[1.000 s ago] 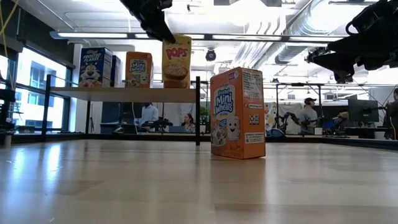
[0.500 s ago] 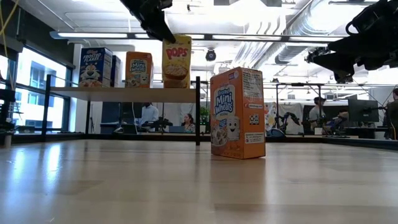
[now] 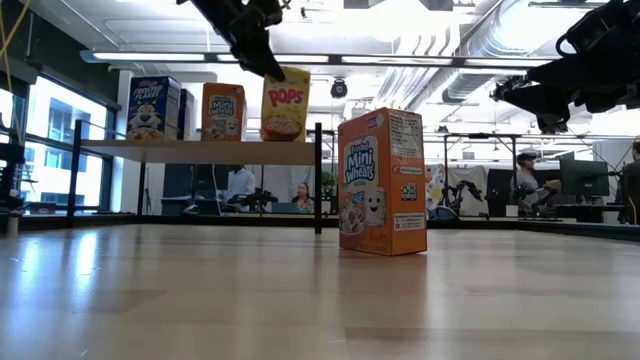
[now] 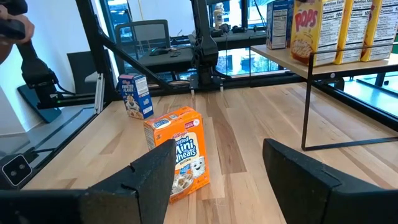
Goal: Stack cereal on shelf
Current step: Put the yellow cereal box on the shelf aligned with the other yellow cereal boxes
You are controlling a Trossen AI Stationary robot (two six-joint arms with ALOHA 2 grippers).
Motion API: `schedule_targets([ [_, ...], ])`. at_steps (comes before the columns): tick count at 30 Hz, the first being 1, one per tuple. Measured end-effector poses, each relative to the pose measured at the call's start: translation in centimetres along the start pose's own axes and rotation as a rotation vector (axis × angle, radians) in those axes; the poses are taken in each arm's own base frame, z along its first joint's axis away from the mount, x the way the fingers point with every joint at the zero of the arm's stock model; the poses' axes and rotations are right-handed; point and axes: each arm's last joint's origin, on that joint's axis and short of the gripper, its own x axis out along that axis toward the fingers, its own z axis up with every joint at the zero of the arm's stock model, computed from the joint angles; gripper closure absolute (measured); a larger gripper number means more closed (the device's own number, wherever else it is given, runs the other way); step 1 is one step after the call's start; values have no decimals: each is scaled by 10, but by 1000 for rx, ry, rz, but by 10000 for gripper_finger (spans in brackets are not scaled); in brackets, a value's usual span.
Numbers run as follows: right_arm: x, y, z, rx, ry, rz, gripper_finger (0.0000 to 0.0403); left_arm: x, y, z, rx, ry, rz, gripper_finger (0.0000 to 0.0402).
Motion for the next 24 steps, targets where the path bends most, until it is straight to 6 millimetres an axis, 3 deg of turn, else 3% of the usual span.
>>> schedule_targets([
  [13, 0, 0, 0, 0, 0, 0, 169, 6, 4, -2, -11, 15, -7, 264],
  [24, 0, 0, 0, 0, 0, 0, 169, 7, 7, -4, -45, 41, 32, 200],
])
